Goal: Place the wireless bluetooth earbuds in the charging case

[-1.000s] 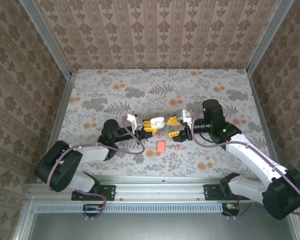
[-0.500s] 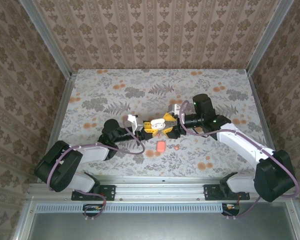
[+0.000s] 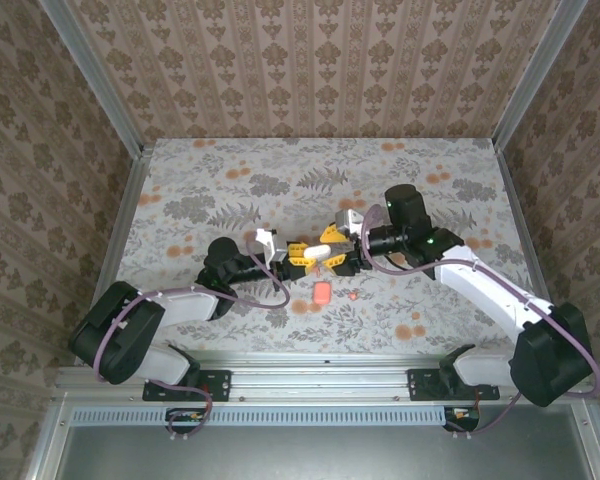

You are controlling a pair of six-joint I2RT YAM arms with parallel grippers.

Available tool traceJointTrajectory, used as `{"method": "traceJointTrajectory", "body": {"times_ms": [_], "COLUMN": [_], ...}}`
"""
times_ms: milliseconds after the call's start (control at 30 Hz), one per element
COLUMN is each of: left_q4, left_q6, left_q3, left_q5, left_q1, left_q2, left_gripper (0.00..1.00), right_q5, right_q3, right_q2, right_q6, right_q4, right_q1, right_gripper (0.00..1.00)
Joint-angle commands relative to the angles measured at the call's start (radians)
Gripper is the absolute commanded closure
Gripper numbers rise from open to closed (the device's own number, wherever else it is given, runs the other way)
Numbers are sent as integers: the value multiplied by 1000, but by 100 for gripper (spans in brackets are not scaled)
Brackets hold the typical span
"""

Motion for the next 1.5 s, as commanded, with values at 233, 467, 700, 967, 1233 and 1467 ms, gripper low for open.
{"method": "traceJointTrajectory", "body": {"times_ms": [233,467,700,967,1233,1467], "left_q4": [-62,-485,-942,-1165,-1289,-1401], "left_q6": [-100,-279,-417,-516,-524,-514], "left_q3": [30,105,180,250,379,459], "left_q5": [-96,-183,-265,-202,-91,-93], "left_q1": [15,61,140,280,313,318], "left_q2": [-17,-40,-80,7,185,282], "left_gripper": [93,94,94,91,88,84], "right_q5": [29,252,369,448,456,487], "right_q3": [-75,-81,15,103,133,153], "right_q2": [-97,-62,46,164,203,220], "right_q6": [178,476,738,1033,1129,1167], "right_q4": [90,78,-126,-324,-350,-361], "right_q1": [-53,-75,-79,-74,3,52], "right_gripper": [43,39,40,41,40,39]}}
